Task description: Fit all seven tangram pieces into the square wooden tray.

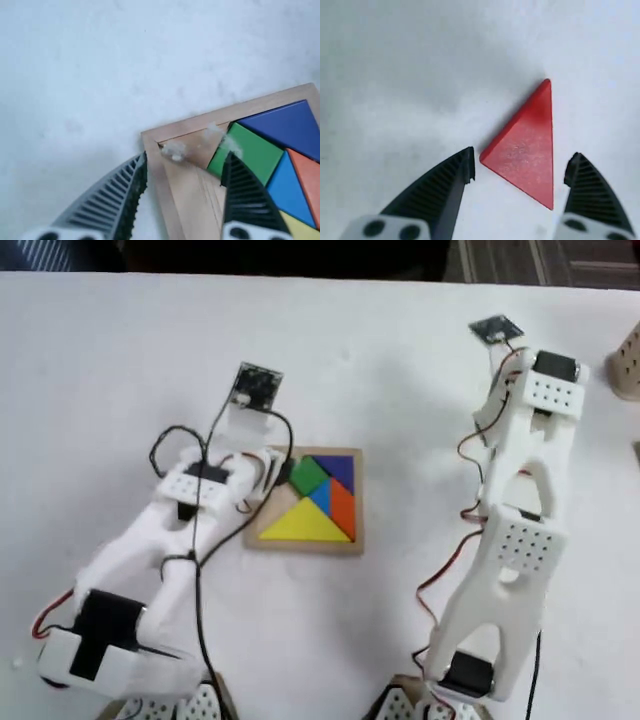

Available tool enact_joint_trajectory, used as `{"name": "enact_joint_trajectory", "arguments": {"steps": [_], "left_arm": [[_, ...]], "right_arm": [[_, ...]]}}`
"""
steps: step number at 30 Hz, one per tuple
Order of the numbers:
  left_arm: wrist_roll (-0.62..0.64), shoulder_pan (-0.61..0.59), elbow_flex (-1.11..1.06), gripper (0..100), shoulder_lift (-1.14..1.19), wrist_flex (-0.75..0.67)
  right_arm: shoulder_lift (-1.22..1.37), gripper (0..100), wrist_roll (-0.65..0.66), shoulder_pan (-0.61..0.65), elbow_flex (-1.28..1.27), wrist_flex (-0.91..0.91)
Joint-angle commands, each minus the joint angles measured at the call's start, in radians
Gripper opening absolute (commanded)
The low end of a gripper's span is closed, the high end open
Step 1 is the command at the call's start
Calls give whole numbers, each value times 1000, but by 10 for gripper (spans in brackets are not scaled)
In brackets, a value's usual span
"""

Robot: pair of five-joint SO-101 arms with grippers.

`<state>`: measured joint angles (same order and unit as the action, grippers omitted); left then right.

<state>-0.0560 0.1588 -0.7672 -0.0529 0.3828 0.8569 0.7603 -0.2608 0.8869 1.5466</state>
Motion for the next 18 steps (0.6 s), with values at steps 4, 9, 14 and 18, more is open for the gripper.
{"name": "enact_joint_trajectory", "arguments": {"steps": [4,9,14,18], "left_arm": [[-2,-10,55,244,-2,-15],[-2,-10,57,244,-1,-15],[-2,-10,57,244,-1,-15],[-2,-10,57,244,-1,-15]], "right_arm": [[101,285,256,-42,118,91],[160,286,282,-71,118,21],[191,284,318,-81,117,7],[216,281,316,-85,117,8]]}}
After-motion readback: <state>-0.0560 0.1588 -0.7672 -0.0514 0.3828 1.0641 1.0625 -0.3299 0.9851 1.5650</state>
